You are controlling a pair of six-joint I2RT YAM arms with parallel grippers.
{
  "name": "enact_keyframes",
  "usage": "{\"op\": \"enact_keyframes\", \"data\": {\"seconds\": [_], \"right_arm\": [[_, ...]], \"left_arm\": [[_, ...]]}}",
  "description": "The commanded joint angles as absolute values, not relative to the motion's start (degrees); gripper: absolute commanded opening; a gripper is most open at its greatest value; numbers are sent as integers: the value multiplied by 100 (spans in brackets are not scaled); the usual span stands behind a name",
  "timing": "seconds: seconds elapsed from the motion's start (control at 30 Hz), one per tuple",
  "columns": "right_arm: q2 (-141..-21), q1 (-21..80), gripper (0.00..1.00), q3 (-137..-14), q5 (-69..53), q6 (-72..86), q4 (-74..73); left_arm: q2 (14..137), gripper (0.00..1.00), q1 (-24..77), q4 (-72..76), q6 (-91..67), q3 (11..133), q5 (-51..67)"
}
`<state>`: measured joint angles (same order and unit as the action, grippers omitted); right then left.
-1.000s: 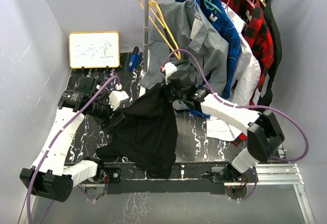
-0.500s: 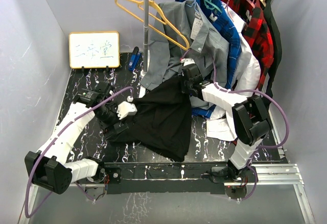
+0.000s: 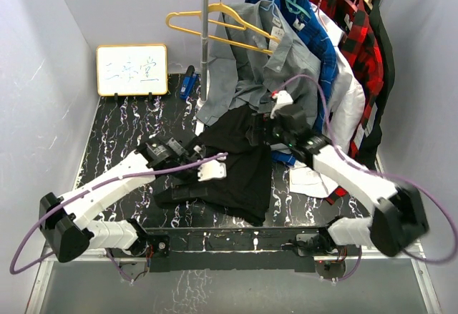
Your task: Place the shirt on the hanger
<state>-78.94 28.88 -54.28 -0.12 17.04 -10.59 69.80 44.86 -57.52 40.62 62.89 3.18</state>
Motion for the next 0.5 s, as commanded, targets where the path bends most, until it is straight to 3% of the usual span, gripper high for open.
{"op": "enact_keyframes", "data": {"seconds": [0.0, 0.17, 0.47], "right_arm": [[-6361, 2890, 98, -4809, -359, 1985, -1367], [-5098, 2920, 98, -4327, -1066, 2362, -2532], [-3493, 3171, 98, -3561, -1755, 3845, -3262]], "left_arm": [[7243, 98, 5095, -5418, 3813, 6463, 135], [7430, 98, 5774, -4900, 3857, 6092, -262], [7447, 98, 6010, -3608, 3586, 5358, -75]]}}
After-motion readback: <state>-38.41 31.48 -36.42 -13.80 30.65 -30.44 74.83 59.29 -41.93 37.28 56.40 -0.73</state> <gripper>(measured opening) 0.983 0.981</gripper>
